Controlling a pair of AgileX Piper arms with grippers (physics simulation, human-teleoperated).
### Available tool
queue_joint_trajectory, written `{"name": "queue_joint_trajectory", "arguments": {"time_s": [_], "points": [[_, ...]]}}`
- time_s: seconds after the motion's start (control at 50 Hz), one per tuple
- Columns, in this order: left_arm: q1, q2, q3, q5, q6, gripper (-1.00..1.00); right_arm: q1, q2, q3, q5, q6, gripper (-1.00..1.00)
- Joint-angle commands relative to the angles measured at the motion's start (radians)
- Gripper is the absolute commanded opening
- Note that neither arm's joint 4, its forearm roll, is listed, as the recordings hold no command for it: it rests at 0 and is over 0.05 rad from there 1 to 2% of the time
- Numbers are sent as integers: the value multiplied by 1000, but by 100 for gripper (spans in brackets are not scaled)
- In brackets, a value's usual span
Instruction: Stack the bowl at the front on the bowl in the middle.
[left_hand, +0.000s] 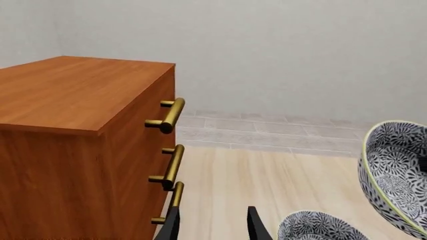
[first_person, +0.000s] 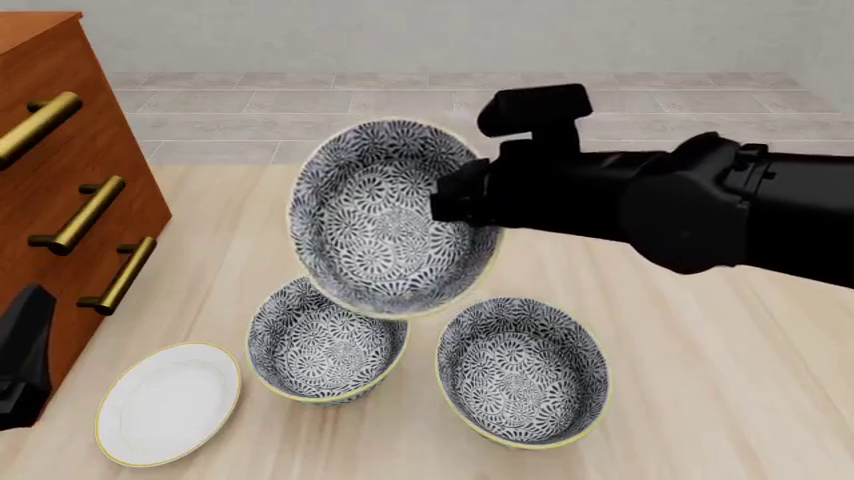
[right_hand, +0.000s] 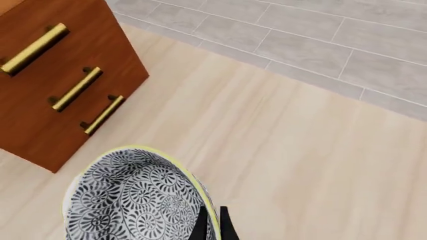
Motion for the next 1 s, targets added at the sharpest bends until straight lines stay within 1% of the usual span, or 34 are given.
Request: {"name": "queue_joint_trajectory", "arguments": {"time_s": [0.02, 0.1, 0.22, 0.28, 0.32, 0.36, 0.42, 0.54, 0.68, 0.84, 1.0], "points": [[0, -7, -1, 7, 0, 100, 44, 14, -11, -5, 6, -100], [3, -15, -4, 12, 2, 100, 46, 22, -17, -7, 9, -100], [7, -37, -9, 30, 4, 100, 67, 51, -26, -16, 23, -100], [6, -26, -5, 22, 12, 100, 80, 60, -33, -15, 32, -100], [4, -49, -10, 40, 17, 100, 87, 64, -40, -13, 35, -100], [3, -57, -16, 47, 7, 100, 93, 70, -46, -12, 42, -100], [1, -56, -10, 42, -7, 100, 99, 80, -53, -15, 51, -100], [7, -38, -6, 27, -10, 100, 124, 108, -68, -18, 74, -100], [7, -36, -4, 25, -8, 100, 138, 129, -87, -12, 82, -100], [10, -34, -5, 23, -11, 100, 165, 173, -99, -22, 124, -100], [13, -30, -3, 17, -13, 100, 177, 200, -104, -24, 145, -100]]}}
